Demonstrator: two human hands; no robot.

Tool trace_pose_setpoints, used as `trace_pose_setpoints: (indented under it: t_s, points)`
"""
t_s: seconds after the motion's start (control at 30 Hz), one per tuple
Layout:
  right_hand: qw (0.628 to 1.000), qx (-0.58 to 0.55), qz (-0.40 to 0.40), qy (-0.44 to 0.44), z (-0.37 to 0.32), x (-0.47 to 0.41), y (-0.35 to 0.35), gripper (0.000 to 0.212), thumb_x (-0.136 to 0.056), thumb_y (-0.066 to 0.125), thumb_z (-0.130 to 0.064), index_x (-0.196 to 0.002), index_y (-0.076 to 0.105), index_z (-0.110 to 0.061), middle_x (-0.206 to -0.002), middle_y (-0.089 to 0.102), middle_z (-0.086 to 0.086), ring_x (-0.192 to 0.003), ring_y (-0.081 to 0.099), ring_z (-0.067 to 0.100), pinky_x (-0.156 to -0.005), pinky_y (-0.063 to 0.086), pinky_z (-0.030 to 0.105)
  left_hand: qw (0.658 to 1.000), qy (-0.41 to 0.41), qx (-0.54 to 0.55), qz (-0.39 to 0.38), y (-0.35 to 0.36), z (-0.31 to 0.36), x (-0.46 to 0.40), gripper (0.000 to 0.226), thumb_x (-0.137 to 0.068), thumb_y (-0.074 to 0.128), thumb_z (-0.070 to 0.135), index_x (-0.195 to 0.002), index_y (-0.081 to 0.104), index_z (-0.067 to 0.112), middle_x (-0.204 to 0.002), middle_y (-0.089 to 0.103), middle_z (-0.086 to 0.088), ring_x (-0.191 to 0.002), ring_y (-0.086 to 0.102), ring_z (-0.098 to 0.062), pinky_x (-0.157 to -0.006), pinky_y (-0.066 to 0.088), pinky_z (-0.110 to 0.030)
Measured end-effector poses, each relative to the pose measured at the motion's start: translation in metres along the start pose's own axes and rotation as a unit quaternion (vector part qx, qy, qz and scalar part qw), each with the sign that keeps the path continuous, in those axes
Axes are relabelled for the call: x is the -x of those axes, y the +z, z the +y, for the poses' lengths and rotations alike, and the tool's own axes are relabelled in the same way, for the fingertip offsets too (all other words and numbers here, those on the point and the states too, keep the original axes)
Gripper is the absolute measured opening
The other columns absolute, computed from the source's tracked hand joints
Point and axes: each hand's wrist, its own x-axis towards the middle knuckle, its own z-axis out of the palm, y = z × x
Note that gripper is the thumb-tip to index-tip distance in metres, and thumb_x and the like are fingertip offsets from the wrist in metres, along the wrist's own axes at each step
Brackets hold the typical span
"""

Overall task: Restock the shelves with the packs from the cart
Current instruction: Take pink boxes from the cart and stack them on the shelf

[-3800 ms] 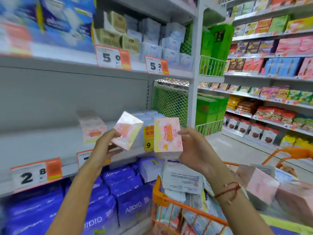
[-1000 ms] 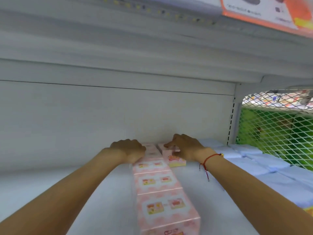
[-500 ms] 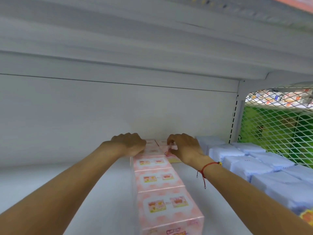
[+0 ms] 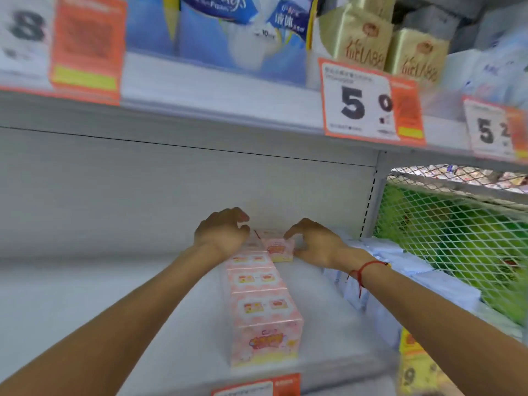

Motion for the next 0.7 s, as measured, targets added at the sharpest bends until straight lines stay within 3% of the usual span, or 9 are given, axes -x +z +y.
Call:
trace_pose_setpoints:
  t_s: [0.1,0.17,0.27,0.37,0.47,0.57,0.63,0.7]
  points:
    - [1.0,-0.018,-0.012,-0.011,-0.01,0.057,-0.018,0.027,-0.084,0.06,-0.015,-0.108,0.067,-0.024,-0.108,0.062,0.001,-0.091,0.058,0.017,-0.079,0.044,0.024,1.0,0.02,-0.005,-0.008,-0.011,0.03,0.042,0.033,-0.091,0.048,0.027,-0.122,0.058,0.031,-0.13,0.058,0.006,-0.12,0.053,-0.02,-0.096,0.041,-0.028]
    - [0.999,-0.037,-0.019,-0.018,-0.016,0.102,-0.03,0.023,-0.084,0.059,-0.011,-0.099,0.071,-0.024,-0.093,0.065,-0.003,-0.076,0.056,0.011,-0.072,0.04,0.021,0.999,0.037,-0.017,-0.025,-0.016,0.049,0.071,0.031,-0.089,0.051,0.029,-0.119,0.06,0.029,-0.125,0.062,0.003,-0.116,0.056,-0.024,-0.095,0.043,-0.031]
    - [0.998,-0.045,-0.03,-0.021,-0.021,0.17,-0.05,0.023,-0.084,0.057,-0.009,-0.094,0.073,-0.022,-0.084,0.067,-0.001,-0.063,0.053,0.001,-0.066,0.038,0.02,0.996,0.067,-0.004,-0.058,-0.019,0.074,0.112,0.026,-0.089,0.053,0.026,-0.111,0.065,0.027,-0.119,0.065,0.004,-0.112,0.059,-0.024,-0.093,0.046,-0.032]
    - [0.997,-0.056,-0.058,0.005,-0.021,0.234,-0.066,0.021,-0.086,0.058,-0.01,-0.097,0.072,-0.021,-0.079,0.063,-0.004,-0.064,0.053,-0.003,-0.068,0.039,0.021,0.991,0.1,0.051,-0.074,-0.01,0.102,0.152,0.025,-0.086,0.053,0.026,-0.107,0.067,0.029,-0.114,0.066,0.01,-0.107,0.061,-0.02,-0.093,0.047,-0.035]
    - [0.995,-0.056,-0.073,0.039,-0.021,0.295,-0.079,0.024,-0.085,0.056,-0.006,-0.1,0.071,-0.017,-0.08,0.066,-0.003,-0.076,0.061,0.013,-0.08,0.048,0.029,0.985,0.122,0.085,-0.086,0.011,0.134,0.195,0.023,-0.086,0.053,0.029,-0.105,0.065,0.034,-0.112,0.065,0.017,-0.104,0.061,-0.016,-0.09,0.046,-0.031]
    - [0.995,-0.025,-0.068,0.075,-0.013,0.351,-0.091,0.018,-0.087,0.058,-0.014,-0.1,0.071,-0.017,-0.092,0.07,0.004,-0.08,0.061,0.017,-0.077,0.048,0.029,0.977,0.152,0.103,-0.109,0.035,0.168,0.228,0.022,-0.086,0.054,0.028,-0.103,0.066,0.035,-0.111,0.068,0.009,-0.103,0.062,-0.02,-0.088,0.048,-0.032]
    - [0.993,-0.011,-0.053,0.101,-0.003,0.385,-0.099,0.016,-0.088,0.06,-0.023,-0.101,0.07,-0.021,-0.088,0.067,-0.003,-0.083,0.062,0.016,-0.075,0.047,0.029,0.967,0.17,0.144,-0.126,0.051,0.192,0.247,0.022,-0.088,0.054,0.026,-0.105,0.066,0.032,-0.109,0.069,0.006,-0.102,0.062,-0.018,-0.085,0.047,-0.03]
    - [0.988,0.017,-0.038,0.147,0.006,0.416,-0.105,0.02,-0.089,0.058,-0.027,-0.106,0.067,-0.026,-0.097,0.066,-0.006,-0.098,0.061,0.017,-0.081,0.048,0.031,0.955,0.203,0.171,-0.131,0.069,0.213,0.269,0.022,-0.09,0.052,0.025,-0.107,0.065,0.031,-0.108,0.068,0.008,-0.1,0.062,-0.016,-0.081,0.049,-0.03]
